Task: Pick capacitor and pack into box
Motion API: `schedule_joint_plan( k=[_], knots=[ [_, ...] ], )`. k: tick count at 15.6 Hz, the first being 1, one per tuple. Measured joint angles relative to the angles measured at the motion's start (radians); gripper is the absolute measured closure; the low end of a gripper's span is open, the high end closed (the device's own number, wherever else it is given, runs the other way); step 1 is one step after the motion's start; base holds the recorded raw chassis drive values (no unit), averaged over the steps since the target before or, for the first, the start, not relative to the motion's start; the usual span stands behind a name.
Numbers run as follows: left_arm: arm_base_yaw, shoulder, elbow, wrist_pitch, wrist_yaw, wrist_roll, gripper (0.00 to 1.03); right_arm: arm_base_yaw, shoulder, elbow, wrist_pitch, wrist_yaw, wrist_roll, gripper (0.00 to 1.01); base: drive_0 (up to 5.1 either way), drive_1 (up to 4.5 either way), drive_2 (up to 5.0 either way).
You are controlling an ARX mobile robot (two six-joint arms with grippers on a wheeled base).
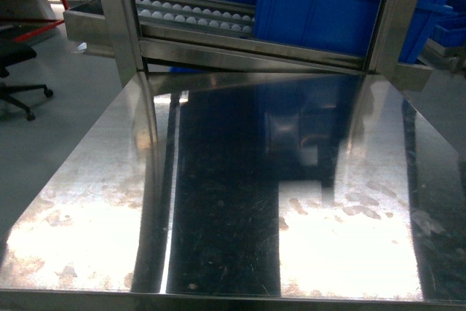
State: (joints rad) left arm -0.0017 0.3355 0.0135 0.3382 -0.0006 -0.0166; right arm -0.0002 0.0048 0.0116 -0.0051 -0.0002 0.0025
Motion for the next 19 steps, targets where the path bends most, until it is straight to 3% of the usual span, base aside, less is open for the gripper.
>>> schedule_joint_plan(
  k=[9, 10, 11, 19],
  knots=[
    [0.0, -0.158, 0.0, -0.162, 0.0, 0.0, 0.59, 0.0, 0.0, 0.0, 0.0, 0.0, 0.0, 0.03, 0.0, 0.0, 0.0],
    [0.0, -0.196, 0.001, -0.215, -0.001, 0.0, 0.59, 0.0, 0.0, 0.0, 0.0, 0.0, 0.0, 0.03, 0.0, 0.0, 0.0],
    [0.0, -0.311, 0.001, -0.359, 0.0, 0.0, 0.59, 0.0, 0.0, 0.0, 0.0, 0.0, 0.0, 0.03, 0.0, 0.0, 0.0],
    [0.0, -0.325, 0.001, -0.345, 0.0, 0.002, 0.59, 0.0, 0.0, 0.0, 0.0, 0.0, 0.0, 0.03, 0.0, 0.0, 0.0]
  ],
)
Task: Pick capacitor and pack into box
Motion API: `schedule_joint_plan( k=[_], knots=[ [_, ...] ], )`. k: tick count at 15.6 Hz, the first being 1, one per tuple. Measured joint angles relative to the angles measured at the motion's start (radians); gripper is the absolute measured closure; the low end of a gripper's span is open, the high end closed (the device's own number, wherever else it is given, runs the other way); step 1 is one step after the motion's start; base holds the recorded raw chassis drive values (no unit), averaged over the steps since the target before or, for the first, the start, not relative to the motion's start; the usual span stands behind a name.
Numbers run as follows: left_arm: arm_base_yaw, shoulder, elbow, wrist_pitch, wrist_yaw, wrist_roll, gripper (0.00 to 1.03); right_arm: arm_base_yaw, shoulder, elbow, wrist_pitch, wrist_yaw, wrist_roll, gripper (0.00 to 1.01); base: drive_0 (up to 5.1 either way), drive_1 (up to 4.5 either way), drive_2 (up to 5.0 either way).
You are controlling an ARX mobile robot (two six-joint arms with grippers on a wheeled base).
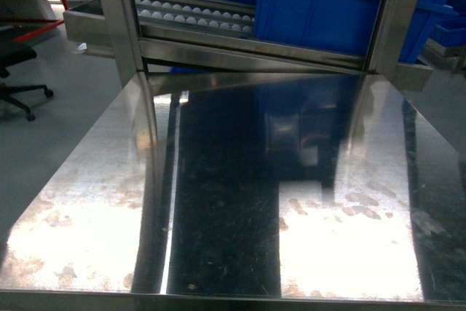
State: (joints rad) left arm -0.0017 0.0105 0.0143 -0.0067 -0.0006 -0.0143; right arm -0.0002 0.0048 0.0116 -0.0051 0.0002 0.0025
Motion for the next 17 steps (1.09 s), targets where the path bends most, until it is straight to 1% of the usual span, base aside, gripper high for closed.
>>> schedule_joint_plan(
  k=[17],
  knots=[
    [0.0, 0.0, 0.0, 0.0, 0.0, 0.0, 0.59, 0.0, 0.0, 0.0, 0.0, 0.0, 0.0, 0.03, 0.0, 0.0, 0.0]
  ],
)
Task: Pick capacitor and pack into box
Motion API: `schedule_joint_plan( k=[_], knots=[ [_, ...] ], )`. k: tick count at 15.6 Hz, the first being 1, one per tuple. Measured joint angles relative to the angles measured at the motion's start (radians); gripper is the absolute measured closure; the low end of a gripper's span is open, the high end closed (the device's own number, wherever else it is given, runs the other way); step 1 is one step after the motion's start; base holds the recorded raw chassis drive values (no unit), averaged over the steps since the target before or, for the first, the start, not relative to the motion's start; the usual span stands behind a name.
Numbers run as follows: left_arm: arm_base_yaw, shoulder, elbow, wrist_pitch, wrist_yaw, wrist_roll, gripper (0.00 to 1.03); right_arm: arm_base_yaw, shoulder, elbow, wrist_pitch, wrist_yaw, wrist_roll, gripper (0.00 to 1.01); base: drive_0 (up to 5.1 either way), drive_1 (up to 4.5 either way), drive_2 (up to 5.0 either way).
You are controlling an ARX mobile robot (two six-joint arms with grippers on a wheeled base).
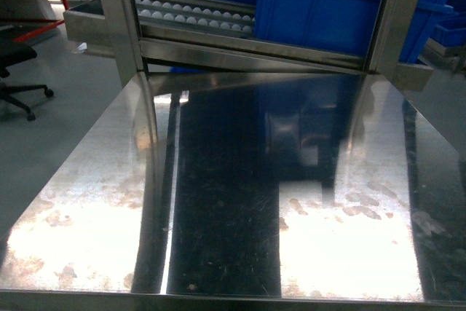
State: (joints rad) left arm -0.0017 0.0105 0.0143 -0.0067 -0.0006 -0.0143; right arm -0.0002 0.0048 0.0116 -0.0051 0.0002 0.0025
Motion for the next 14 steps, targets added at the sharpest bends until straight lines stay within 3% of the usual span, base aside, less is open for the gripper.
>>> schedule_joint_plan(
  k=[14],
  knots=[
    [0.0, 0.0, 0.0, 0.0, 0.0, 0.001, 0.59, 0.0, 0.0, 0.0, -0.001, -0.001, 0.0, 0.03, 0.0, 0.0, 0.0]
  ],
)
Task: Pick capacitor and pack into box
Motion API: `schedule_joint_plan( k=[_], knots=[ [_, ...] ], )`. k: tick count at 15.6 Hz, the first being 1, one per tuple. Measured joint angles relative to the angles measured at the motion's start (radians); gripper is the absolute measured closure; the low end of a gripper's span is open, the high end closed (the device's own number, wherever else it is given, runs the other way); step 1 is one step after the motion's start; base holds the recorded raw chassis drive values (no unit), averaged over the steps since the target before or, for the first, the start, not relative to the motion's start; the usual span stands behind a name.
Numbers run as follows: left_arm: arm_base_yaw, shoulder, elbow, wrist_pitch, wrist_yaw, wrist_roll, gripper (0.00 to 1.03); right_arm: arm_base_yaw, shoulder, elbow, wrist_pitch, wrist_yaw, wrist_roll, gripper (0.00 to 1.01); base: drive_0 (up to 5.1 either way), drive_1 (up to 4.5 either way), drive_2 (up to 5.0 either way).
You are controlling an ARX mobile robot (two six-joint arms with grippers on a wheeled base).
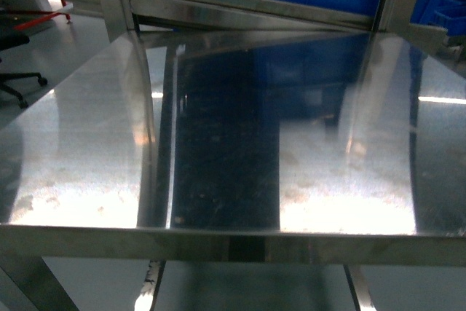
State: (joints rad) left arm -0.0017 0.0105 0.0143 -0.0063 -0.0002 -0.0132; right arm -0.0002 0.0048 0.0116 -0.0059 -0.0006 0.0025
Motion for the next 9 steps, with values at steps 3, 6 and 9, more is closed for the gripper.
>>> schedule_joint_plan(
  k=[3, 6, 9],
  knots=[
    [0.0, 0.0, 0.0, 0.0, 0.0, 0.003, 0.59, 0.0, 0.0, 0.0, 0.001, 0.001, 0.0, 0.03, 0.0, 0.0, 0.0],
    [0.0, 0.0, 0.0, -0.001, -0.001, 0.003, 0.59, 0.0, 0.0, 0.0, 0.002, 0.0, -0.001, 0.03, 0.0, 0.0, 0.0],
    [0.0, 0.0, 0.0, -0.003, 0.0, 0.005, 0.59, 0.0, 0.0, 0.0, -0.002, 0.0, -0.001, 0.03, 0.0, 0.0, 0.0]
  ],
)
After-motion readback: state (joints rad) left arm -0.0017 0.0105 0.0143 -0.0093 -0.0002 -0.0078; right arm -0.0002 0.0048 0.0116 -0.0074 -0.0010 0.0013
